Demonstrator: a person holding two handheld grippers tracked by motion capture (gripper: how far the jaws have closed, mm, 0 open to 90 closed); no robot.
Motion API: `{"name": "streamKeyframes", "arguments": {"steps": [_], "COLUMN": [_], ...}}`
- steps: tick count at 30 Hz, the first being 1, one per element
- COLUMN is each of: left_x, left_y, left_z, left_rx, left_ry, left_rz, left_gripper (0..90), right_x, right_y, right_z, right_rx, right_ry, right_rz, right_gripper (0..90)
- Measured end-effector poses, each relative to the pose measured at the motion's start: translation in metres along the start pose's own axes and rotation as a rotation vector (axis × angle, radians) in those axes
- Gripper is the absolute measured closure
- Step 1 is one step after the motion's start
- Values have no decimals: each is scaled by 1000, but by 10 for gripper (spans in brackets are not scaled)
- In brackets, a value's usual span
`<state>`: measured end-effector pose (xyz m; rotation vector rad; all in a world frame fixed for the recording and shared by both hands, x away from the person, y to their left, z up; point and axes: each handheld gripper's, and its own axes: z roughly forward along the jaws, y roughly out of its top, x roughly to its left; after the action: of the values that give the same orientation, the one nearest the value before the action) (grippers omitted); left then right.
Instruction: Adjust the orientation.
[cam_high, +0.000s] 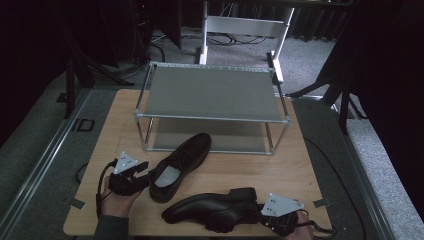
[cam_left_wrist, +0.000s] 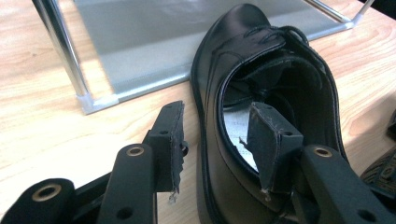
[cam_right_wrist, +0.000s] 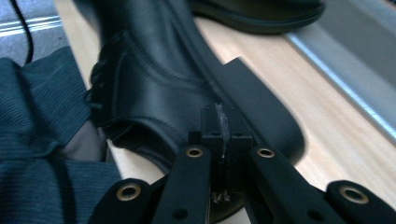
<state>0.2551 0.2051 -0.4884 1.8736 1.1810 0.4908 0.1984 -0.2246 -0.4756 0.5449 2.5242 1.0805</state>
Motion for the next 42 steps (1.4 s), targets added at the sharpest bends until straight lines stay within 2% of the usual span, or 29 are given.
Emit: {"name": "streamKeyframes", "arguments": {"steps": [3, 7, 11, 12, 19, 22, 25, 29, 32, 35, 37, 39, 42], "left_x": [-1, -2, -1, -1, -2, -2, -3, -2, -2, -1, 0, 1, 0], "left_y": [0, 0, -1, -1, -1, -1, -1, -1, -1, -1, -2, -2, -3], "left_z": [1, 2, 2, 2, 2, 3, 3, 3, 1, 0, -1, 0, 1], "left_rx": [1, 6, 7, 7, 7, 6, 7, 6, 1, -4, -4, -5, 1], "left_ry": [1, 1, 1, 0, 3, 5, 5, 7, 9, 12, 13, 14, 14], "left_rz": [6, 15, 14, 12, 16, 14, 17, 14, 14, 10, 8, 1, 3], "left_gripper": [564, 564, 564, 564, 564, 564, 563, 563, 563, 563, 563, 563, 563], "right_x": [6, 7, 12, 15, 23, 21, 16, 8, 1, -5, -11, -16, -19], "right_y": [-3, -2, 0, 0, -2, -1, 3, 10, 14, 14, 14, 17, 22], "right_z": [7, 9, 7, 5, 8, 8, 8, 11, 18, 25, 31, 29, 26], "right_rx": [10, -2, 8, 15, 57, 43, 16, -32, -5, 6, -6, -40, -66], "right_ry": [39, 54, 69, 85, 93, 91, 76, 26, -44, -79, -113, -116, -129], "right_rz": [-2, 5, -26, -40, -90, -83, -73, -69, -64, -49, -37, -18, -27], "right_gripper": [896, 896, 896, 896, 896, 896, 895, 894, 879, 865, 826, 792, 702]}}
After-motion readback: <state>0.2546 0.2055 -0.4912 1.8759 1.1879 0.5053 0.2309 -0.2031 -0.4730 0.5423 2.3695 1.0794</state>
